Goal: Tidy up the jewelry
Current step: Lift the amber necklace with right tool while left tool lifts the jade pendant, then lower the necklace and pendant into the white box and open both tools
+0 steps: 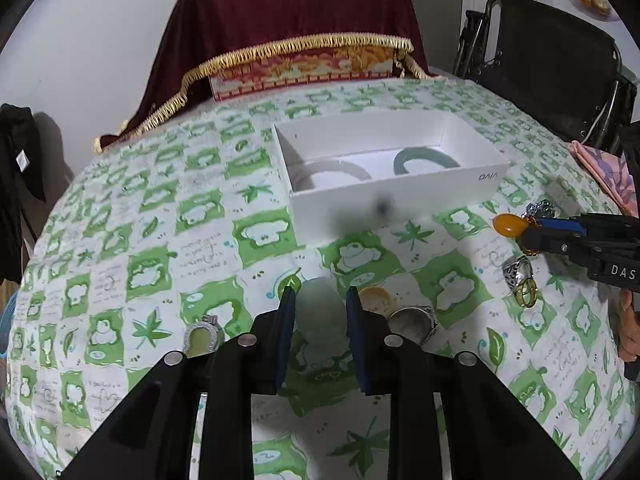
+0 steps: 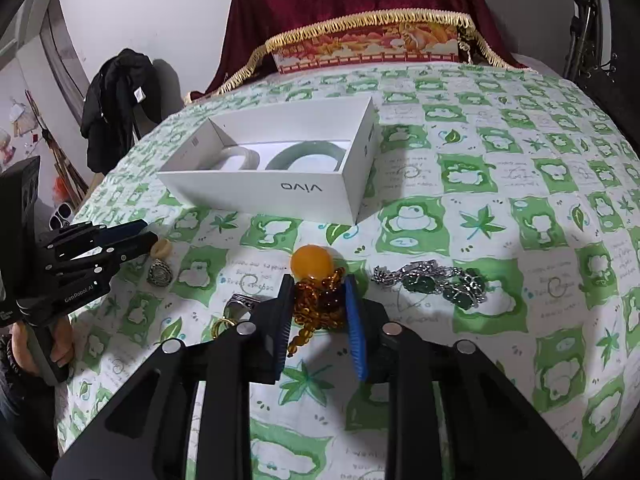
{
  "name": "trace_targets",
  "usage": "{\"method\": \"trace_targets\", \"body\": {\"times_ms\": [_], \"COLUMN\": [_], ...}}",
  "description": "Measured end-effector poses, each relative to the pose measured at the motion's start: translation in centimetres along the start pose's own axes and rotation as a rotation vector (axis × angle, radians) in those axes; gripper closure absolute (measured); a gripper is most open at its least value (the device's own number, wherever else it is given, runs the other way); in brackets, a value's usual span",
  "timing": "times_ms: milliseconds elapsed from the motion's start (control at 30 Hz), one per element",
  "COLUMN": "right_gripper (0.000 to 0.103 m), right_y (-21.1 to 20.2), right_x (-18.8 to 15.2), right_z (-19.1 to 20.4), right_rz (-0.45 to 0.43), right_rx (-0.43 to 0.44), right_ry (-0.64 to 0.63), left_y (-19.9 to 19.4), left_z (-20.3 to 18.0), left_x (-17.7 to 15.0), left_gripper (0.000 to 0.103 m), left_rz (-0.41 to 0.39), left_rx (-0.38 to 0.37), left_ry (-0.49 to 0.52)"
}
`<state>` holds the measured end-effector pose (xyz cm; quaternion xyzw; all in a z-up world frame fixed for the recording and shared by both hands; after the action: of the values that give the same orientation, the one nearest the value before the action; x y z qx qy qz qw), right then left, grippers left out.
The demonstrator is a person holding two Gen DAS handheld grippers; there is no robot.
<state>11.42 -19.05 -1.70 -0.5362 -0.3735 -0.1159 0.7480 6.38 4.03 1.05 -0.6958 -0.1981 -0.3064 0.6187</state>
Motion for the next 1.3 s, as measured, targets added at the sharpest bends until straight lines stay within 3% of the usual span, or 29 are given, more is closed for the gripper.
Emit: {"method": "trace_targets", "body": {"times_ms": [567,800,1000,1300], "right_gripper": [0.079,0.079,0.079,0.079], "right_y": [-3.6,-5.0,-1.8,2.9], "right_x": [0.0,4.2,8.3,9.0], "right_z": [-0.4,0.4,2.2,2.3], "right_rz": [-0.136,-0.204,-0.16,-0.08], "right_rx": [0.083,0.134,0.16,0.098], "right_ry": [0.042,0.053,0.03,0.005], "left_y": [-2.8,-3.2,-1.0,4.2], "left_z": [0.2,-0.3,-1.1,-0.1], "left_x": [1.2,5.6,8.9,9.2], "left_gripper": [0.077,0.077,0.077,0.077], "left_rz": [-0.1,-0.144,-0.145,-0.051], "left_rx": [-0.044,-0.05,-0.058,-0.061], "left_ry": [-0.039,-0.021,-0.006,-0.02]}}
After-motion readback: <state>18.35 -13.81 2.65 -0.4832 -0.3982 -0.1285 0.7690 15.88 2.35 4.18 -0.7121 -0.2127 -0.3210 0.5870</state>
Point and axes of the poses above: each gripper's, at about its wrist camera, not at the fingertips, and y roughly the way its jaws point, z to its left, x to its top, the point moved 1 cm from there along y, roughly the way its jaws point, and after that the axes turned 7 degrees about -x, right-handed, at the moved point
